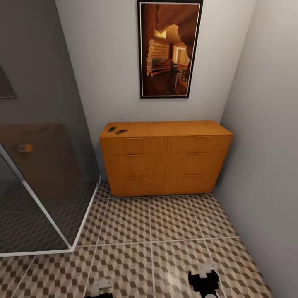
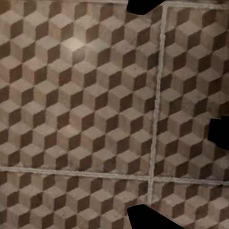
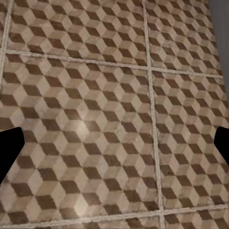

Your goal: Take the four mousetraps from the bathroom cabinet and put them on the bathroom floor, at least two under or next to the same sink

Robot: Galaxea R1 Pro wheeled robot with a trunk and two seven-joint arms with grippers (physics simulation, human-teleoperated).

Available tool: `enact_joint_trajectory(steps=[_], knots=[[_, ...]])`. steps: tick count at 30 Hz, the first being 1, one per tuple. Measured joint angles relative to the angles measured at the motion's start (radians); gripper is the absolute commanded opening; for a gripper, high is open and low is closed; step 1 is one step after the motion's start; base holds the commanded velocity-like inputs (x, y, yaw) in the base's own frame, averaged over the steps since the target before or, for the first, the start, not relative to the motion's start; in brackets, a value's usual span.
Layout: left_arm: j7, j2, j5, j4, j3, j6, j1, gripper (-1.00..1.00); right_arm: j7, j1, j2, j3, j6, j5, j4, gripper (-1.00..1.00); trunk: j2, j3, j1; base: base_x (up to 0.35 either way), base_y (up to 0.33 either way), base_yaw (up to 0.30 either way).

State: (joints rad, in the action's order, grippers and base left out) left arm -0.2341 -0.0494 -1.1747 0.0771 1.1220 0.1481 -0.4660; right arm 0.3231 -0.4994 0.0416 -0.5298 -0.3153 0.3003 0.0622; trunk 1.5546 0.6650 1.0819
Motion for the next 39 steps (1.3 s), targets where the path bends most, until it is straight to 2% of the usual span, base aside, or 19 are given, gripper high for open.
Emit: enact_joint_trajectory(steps=[14,21,23,24,28,32,33,37,39], knots=[[0.000,0.000,-0.002,0.000,0.000,0.000,0.000,1.00,0.001,0.000,0.004,0.000,-0.004,-0.003,0.007,1.00,0.000,0.000,0.000,0.337,0.000,0.000],[0.000,0.007,-0.002,0.002,-0.001,0.000,0.000,1.00,-0.001,0.000,0.005,-0.005,0.005,-0.005,0.011,1.00,0.000,0.000,0.001,0.113,0.000,0.000],[0.000,0.008,-0.002,0.002,-0.001,0.001,0.000,1.00,-0.001,0.000,0.004,-0.017,0.011,-0.018,0.012,1.00,0.000,0.000,0.001,0.016,0.000,0.000],[-0.003,0.026,0.002,0.008,-0.004,0.000,-0.013,1.00,0.008,-0.010,0.018,-0.124,0.046,-0.137,0.028,1.00,0.000,0.000,0.001,0.002,0.000,0.000],[-0.006,0.039,0.001,0.011,-0.005,-0.008,-0.076,1.00,0.010,-0.044,0.032,-0.130,0.098,-0.147,0.082,1.00,0.000,0.000,0.001,0.000,0.000,0.000],[-0.008,0.043,0.000,0.012,-0.005,-0.036,-0.164,1.00,0.029,-0.096,0.058,-0.132,0.217,-0.149,0.182,1.00,0.000,0.000,0.001,0.000,0.000,0.000],[-0.009,0.044,0.000,0.012,-0.004,-0.064,-0.202,1.00,0.043,-0.116,0.064,-0.133,0.282,-0.150,0.227,1.00,0.000,0.000,0.001,0.000,0.000,0.000],[-0.008,0.048,-0.012,0.012,-0.006,-0.154,-0.294,1.00,0.075,-0.162,0.069,-0.129,0.414,-0.147,0.333,1.00,0.000,0.000,0.001,0.000,0.000,0.000],[-0.007,0.049,-0.036,0.012,-0.004,-0.256,-0.389,1.00,0.094,-0.208,0.073,-0.115,0.526,-0.148,0.441,1.00,0.000,0.000,0.001,0.000,0.000,0.000]])
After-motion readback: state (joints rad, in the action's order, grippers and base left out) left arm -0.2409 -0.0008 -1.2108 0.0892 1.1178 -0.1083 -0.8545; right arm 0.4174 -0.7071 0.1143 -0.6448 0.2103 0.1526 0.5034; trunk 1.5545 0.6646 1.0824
